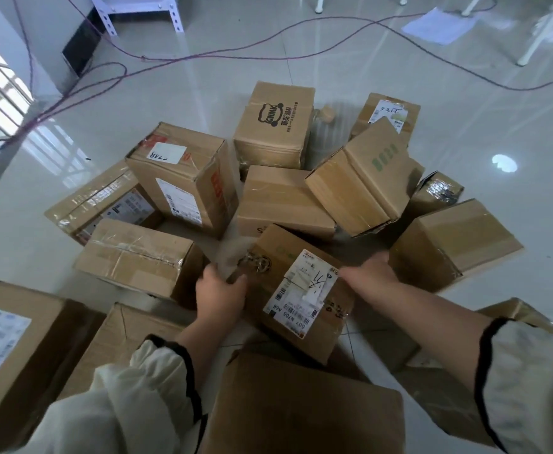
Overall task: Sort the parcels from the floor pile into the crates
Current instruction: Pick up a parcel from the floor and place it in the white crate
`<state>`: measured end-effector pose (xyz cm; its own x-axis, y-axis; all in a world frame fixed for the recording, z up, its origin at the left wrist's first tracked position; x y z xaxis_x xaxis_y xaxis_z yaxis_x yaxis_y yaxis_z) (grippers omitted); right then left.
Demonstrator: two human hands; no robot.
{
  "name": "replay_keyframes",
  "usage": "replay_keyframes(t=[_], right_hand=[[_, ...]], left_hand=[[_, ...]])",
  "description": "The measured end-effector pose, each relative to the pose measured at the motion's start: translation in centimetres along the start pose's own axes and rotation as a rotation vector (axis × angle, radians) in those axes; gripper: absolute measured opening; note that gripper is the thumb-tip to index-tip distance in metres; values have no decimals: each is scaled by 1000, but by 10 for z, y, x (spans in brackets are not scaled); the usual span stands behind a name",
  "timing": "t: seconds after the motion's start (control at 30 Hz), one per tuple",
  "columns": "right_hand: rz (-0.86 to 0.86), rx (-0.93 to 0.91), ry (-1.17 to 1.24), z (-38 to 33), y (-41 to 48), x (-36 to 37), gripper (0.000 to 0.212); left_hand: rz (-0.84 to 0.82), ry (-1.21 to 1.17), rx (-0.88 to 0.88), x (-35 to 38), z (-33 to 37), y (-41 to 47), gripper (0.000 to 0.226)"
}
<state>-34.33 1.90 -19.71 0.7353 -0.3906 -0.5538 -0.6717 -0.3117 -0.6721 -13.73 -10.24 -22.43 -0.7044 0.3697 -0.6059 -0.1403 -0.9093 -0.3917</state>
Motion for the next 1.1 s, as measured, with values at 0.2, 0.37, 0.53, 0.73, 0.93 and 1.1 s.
replay_keyframes(t=[0.2,0.37,0.53,0.73,0.93,1.1], right_hand=[[-121,-243,-488,-4,11,19,28],[-477,42,-357,23,-16,33,21],[-676,261,-440,33,-35,28,50],[-6,-265,-435,-16,0,-1,14],[-49,-352,-491,-9,-1,30,18],[-145,-117,-484,13,0,21,22]], left_hand=[[-200,-300,-449,29,-8,-39,19],[-216,-24,-137,19,4,-4,36],[-300,246,147,5,21,9,55],[-79,112,83,-5,0,-41,71],[-118,-124,-194,7,-15,-74,91],[-121,105,85,1,-5,-27,97]])
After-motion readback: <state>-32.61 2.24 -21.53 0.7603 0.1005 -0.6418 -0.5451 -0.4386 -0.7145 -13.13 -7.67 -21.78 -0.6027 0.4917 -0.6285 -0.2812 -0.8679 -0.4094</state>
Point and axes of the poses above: each hand's wrist, its own y-axis towards the middle knuckle, its own x-axis out of the palm, z = x × y, the point moved 2 cm from there along y, towards the middle knuckle, and after that the axes turned 3 degrees about x, right-handed, at the moved point
